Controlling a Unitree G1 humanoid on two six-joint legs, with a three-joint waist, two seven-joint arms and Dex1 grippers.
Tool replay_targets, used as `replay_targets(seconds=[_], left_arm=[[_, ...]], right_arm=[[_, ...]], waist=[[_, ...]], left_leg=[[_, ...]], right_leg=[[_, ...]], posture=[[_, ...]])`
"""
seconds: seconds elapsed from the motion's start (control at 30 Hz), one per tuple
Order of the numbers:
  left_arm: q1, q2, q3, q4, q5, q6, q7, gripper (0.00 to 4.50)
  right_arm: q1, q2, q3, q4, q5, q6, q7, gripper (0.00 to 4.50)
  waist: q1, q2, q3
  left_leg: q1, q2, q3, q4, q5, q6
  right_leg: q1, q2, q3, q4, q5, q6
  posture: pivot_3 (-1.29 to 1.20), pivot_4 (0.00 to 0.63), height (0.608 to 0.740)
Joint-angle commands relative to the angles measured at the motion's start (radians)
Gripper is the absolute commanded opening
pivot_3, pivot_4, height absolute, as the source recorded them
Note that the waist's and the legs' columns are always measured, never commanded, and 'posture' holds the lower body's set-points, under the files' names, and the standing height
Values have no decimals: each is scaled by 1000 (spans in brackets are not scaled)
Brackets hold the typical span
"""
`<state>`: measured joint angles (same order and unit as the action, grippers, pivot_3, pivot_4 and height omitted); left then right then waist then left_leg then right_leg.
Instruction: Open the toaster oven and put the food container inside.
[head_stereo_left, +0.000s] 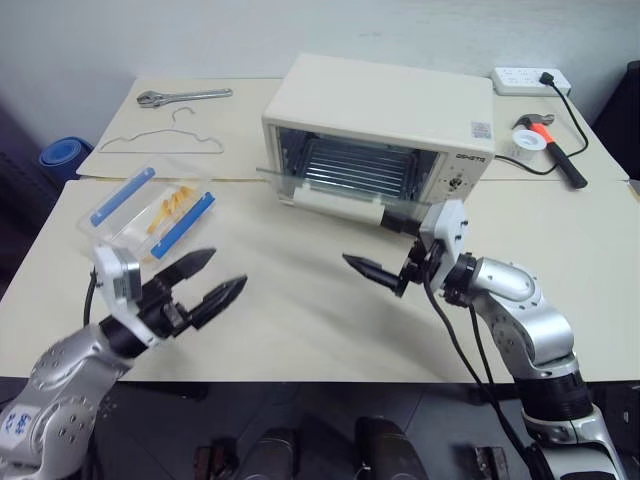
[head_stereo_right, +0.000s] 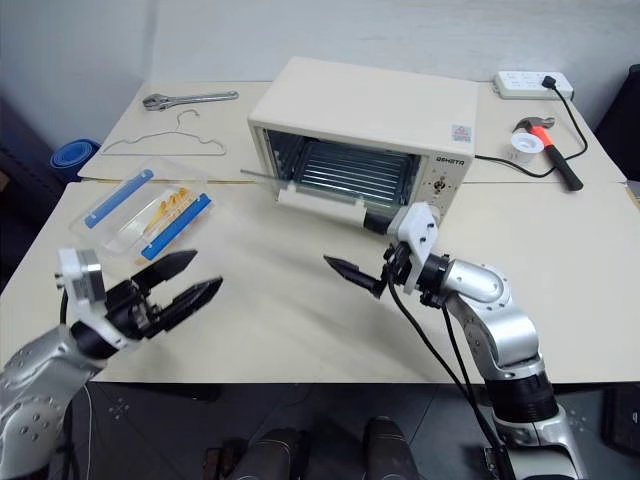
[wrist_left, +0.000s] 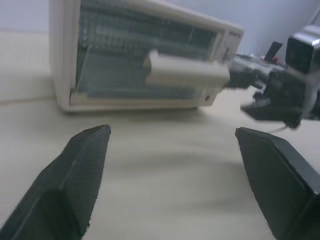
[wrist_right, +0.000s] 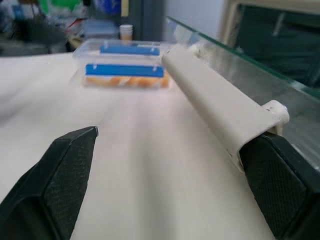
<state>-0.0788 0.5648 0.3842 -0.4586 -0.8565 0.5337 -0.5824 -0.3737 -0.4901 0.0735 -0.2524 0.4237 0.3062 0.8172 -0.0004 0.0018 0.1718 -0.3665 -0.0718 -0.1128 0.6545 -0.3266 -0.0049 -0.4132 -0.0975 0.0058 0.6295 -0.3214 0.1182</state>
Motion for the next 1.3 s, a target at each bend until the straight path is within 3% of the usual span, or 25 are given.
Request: replay_targets(seconds=[0.03, 0.33, 0.47, 0.6, 0.73, 0.93, 1.07, 1.23, 1.3], left_arm=[[-165, 25, -47, 121, 68, 0, 37, 2940], [-599, -21, -237, 567, 300, -112, -36, 79], [-691, -21, -313, 747, 400, -208, -151, 34], [-694, -24, -340, 785, 409, -215, -270, 34], [-620, -6, -384, 730, 442, -215, -355, 34], [-487, -5, -399, 635, 510, -216, -297, 34], [-405, -1, -414, 564, 535, -230, -306, 34], [-327, -23, -382, 500, 559, -257, -234, 34], [-234, -25, -312, 395, 479, -261, -248, 408]], right_arm=[[-3, -2, 11, -52, -13, -36, 19, 4500], [21, -3, 16, -46, -62, -69, 11, 4500], [52, -21, 3, -61, -68, -76, 14, 4500], [127, -45, -27, -104, -61, -78, 8, 4500], [339, -85, -111, -161, -43, -128, 26, 4500], [623, -94, -299, -135, 22, -277, 98, 4500], [643, -83, -371, -144, 84, -282, 87, 4500], [551, -88, -362, -110, 105, -297, 107, 4500], [487, -66, -342, -101, 149, -301, 128, 4500]], waist=[[-3, 0, 0], [-3, -2, 0], [-4, -2, 0], [0, -2, 1], [18, -3, 1], [24, -4, 2], [15, -5, 2], [16, -5, 2], [9, -5, 2]], left_leg=[[0, 0, 0, 0, 0, 0], [-2, -2, 1, 1, 0, 0], [-2, -3, 1, 3, 0, 1], [-3, -3, 1, 5, 0, 1], [-5, -4, -2, 7, -1, 1], [-5, -5, 0, 9, -2, 3], [1, -2, 2, 9, -1, 2], [5, -2, 2, 7, -1, 2], [4, -2, 2, 7, -1, 2]], right_leg=[[0, 0, 0, 0, 0, 0], [-3, 1, -4, 3, 1, 1], [-5, 1, -4, 4, 2, 2], [-6, 1, -4, 7, 2, 2], [-6, 0, -2, 7, 2, 2], [-4, 0, 0, 7, 2, 3], [0, 1, 1, 7, 2, 3], [2, 1, 3, 8, 2, 3], [2, 0, 3, 7, 2, 3]], posture=[[0, 150, 740], [0, 150, 740], [0, 150, 740], [0, 150, 740], [0, 150, 740], [0, 150, 740], [0, 150, 740], [0, 150, 740], [0, 150, 740]])
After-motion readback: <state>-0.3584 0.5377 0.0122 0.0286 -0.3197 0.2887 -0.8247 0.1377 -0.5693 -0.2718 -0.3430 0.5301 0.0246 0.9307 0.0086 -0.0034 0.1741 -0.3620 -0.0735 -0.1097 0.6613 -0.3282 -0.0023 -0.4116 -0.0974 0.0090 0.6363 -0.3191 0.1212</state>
